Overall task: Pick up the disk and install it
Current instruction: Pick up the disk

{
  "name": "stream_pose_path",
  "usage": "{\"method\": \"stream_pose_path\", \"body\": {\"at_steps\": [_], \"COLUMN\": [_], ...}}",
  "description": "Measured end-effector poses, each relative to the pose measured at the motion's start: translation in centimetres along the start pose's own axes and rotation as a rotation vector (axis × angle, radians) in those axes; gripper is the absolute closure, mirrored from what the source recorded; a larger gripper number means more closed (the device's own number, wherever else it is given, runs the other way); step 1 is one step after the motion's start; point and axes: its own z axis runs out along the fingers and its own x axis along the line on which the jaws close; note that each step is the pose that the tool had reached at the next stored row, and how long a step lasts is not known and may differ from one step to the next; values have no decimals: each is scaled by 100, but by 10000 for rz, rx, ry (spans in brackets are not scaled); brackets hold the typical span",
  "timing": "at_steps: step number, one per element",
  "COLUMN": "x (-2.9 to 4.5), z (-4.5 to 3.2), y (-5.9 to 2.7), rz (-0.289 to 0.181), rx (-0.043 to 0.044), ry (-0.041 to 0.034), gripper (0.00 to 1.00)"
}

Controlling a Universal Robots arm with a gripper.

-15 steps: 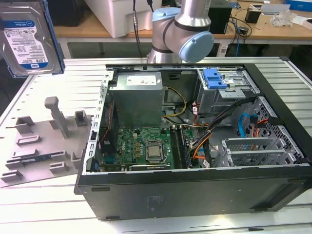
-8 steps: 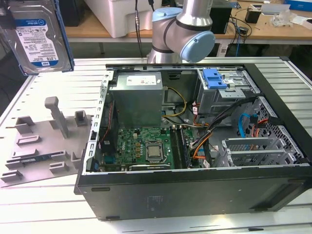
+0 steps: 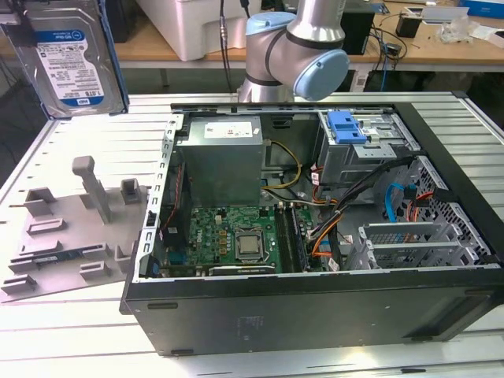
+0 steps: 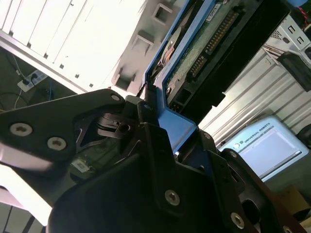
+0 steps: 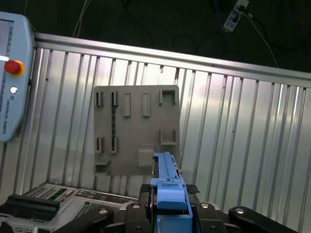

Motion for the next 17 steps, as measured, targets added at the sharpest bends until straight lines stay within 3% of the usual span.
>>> {"method": "stream_pose_path", "body": {"at_steps": [2,6,12,17], "x": [27,70,166,211], "z": [-1,-3,-6,-7], "y": [-17,-107,-362,-477], "rz": [75,134,196,229], "rx": [7,10,25,34], "ry": [-54,-89,-200,-271], "gripper": [63,63,63,63]}}
